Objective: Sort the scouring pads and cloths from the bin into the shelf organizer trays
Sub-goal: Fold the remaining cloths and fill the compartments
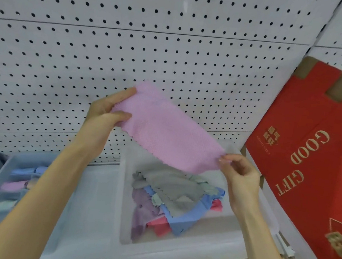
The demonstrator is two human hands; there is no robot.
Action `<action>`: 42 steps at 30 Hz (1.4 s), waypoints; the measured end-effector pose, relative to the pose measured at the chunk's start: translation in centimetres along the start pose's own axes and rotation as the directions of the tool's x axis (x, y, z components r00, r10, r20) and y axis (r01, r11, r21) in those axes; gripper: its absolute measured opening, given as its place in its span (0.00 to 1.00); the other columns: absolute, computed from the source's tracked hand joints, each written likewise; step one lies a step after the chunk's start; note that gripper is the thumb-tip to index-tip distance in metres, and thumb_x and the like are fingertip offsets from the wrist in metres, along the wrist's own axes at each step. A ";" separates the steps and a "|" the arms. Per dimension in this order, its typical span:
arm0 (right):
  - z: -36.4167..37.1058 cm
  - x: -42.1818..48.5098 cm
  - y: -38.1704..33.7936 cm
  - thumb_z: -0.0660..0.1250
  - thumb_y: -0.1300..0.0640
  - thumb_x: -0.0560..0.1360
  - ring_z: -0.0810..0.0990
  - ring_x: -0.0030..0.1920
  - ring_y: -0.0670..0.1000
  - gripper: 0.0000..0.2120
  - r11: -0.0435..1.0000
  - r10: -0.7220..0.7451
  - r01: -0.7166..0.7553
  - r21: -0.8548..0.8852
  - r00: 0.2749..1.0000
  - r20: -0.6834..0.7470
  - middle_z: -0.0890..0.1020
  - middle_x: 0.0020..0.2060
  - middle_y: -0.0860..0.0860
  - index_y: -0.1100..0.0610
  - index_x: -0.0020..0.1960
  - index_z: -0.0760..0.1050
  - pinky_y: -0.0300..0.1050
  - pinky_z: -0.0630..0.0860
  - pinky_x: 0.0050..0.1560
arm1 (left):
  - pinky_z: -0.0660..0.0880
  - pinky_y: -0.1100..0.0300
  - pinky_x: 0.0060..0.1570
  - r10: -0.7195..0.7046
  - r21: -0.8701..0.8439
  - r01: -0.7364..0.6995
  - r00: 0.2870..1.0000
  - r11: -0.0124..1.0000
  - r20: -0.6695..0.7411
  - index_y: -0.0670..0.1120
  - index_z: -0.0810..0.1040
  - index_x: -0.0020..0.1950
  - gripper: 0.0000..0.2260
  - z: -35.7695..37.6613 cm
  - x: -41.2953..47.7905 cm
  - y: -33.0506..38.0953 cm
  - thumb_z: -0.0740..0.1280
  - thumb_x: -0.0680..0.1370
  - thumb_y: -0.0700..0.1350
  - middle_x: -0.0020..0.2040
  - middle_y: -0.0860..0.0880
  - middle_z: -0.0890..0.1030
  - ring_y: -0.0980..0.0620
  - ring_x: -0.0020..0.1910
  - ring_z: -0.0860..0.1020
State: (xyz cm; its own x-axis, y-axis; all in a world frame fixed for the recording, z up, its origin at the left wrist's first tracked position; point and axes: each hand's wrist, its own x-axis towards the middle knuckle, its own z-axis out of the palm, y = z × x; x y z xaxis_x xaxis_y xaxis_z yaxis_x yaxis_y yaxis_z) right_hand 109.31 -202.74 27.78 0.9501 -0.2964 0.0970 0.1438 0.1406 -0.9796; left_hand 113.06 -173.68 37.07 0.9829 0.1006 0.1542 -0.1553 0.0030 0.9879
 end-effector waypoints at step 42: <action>4.4 -3.1 11.4 0.67 0.67 0.75 0.76 0.36 0.48 0.06 0.440 0.897 -0.849 -0.292 0.432 0.094 0.77 0.36 0.54 0.61 0.40 0.76 0.36 0.78 0.33 | 0.74 0.60 0.39 -0.781 0.081 0.783 0.622 0.617 -0.057 0.44 0.80 0.51 0.06 -7.3 -10.4 -15.2 0.72 0.75 0.41 0.44 0.48 0.83 0.50 0.43 0.80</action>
State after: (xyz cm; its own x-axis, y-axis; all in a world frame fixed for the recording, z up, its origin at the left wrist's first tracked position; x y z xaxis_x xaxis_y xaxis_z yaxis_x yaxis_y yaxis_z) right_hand 109.20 -196.07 17.10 0.5656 0.0867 -0.8201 -0.8245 0.0380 -0.5646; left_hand 104.48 -167.49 20.34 0.7267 0.1173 -0.6769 0.6816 -0.0005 0.7317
